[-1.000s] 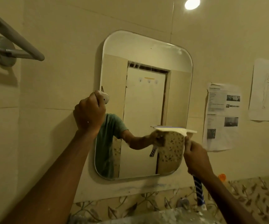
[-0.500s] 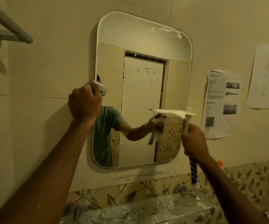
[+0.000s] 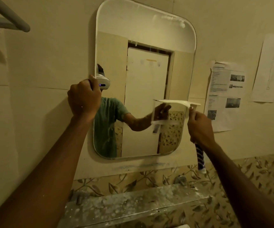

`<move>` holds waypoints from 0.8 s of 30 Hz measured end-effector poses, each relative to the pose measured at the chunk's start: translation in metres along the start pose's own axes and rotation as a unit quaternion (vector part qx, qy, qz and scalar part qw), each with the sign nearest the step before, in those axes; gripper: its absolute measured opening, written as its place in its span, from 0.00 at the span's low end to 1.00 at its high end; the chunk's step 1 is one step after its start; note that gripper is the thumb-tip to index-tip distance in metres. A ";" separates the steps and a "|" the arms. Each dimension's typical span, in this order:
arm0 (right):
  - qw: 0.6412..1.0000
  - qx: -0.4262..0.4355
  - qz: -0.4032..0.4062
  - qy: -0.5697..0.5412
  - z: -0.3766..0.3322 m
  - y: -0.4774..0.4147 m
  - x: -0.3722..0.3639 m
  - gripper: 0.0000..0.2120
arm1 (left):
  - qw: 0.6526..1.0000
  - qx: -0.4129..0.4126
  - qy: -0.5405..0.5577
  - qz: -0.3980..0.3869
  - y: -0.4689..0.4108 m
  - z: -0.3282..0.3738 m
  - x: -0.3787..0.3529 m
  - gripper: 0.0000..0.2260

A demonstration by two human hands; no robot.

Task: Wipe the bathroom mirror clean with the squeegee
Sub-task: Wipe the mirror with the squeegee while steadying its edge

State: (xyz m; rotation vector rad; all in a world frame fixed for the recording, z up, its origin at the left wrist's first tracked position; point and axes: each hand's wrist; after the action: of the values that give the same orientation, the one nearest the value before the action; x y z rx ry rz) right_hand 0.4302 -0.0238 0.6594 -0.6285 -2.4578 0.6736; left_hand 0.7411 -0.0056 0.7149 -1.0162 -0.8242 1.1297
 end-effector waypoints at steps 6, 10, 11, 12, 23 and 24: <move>0.997 -0.068 -0.009 0.031 0.095 0.077 -0.053 0.23 | 1.000 -0.023 -0.011 0.000 0.005 -0.005 -0.002 0.24; 0.993 -0.092 -0.032 0.059 0.116 0.107 -0.055 0.26 | 1.000 -0.024 -0.008 -0.003 0.006 -0.004 -0.001 0.23; 0.995 -0.080 -0.032 0.050 0.109 0.103 -0.051 0.25 | 1.000 -0.024 -0.009 -0.002 0.006 -0.003 0.000 0.24; 0.997 -0.064 -0.027 0.034 0.097 0.093 -0.047 0.24 | 1.000 -0.024 -0.007 -0.001 0.006 -0.004 0.000 0.24; 0.999 -0.037 0.015 0.003 0.070 0.073 -0.067 0.21 | 1.000 -0.014 -0.017 -0.017 0.005 -0.003 0.000 0.24; 0.999 -0.040 0.012 0.013 0.077 0.084 -0.071 0.21 | 1.000 -0.011 -0.017 -0.022 0.005 -0.002 0.001 0.24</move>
State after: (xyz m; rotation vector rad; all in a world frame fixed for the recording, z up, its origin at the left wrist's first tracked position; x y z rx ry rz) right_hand 0.4642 -0.0232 0.5302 -0.6953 -2.4669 0.5747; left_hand 0.7419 -0.0046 0.7096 -0.9960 -0.8838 1.1051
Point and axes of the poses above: each hand's wrist, its own y-axis away from the middle knuckle, its own x-axis out of the back of the hand, z = x × y, and after that the axes turned 8 degrees about -x, right-handed
